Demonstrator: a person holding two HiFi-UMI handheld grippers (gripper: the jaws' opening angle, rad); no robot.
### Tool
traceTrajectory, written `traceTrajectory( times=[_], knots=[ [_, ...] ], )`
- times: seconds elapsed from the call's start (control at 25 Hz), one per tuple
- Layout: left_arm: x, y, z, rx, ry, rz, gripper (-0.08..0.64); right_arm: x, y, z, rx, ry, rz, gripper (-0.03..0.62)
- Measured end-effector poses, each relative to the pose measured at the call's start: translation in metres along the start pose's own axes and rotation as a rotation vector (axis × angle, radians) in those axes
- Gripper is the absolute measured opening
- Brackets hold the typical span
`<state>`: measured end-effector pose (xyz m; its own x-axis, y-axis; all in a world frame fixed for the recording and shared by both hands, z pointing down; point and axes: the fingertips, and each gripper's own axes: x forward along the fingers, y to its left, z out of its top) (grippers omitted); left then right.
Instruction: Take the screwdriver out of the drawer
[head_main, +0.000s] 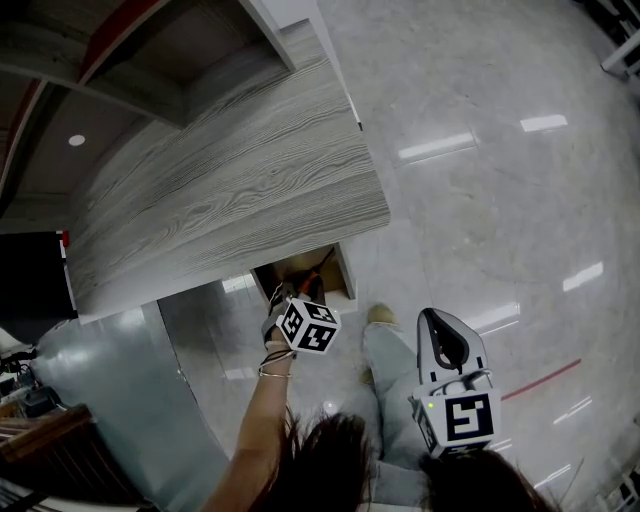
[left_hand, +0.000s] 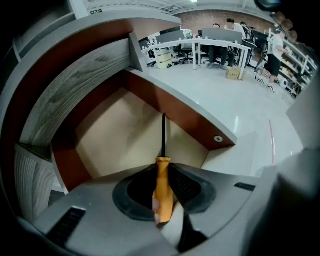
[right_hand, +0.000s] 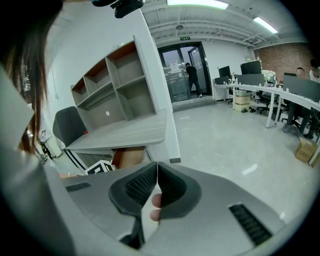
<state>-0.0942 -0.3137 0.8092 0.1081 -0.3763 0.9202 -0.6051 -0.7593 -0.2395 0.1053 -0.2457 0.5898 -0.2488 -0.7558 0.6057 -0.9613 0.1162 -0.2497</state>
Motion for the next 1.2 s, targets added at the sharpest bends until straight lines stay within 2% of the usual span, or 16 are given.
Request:
traceTrajectory(
  times=[0.4,1.04,1.2],
  knots=[
    [-0.025,0.005,0.004,-0.023,-0.036,0.002,0.089,-0.008,0.007,0.009,-0.009,-0.044,0.001,0.028],
    [-0.102,0.005,0.007,-0.100,-0.211,0.065,0.084,-0.054,0.037,0.016,-0.099,-0.118,-0.018,0.027],
    [-0.124,0.006,0.008,-0.119,-0.259,0.087,0.084,-0.067,0.047,0.026,-0.178,-0.161,-0.043,0.026]
  ],
)
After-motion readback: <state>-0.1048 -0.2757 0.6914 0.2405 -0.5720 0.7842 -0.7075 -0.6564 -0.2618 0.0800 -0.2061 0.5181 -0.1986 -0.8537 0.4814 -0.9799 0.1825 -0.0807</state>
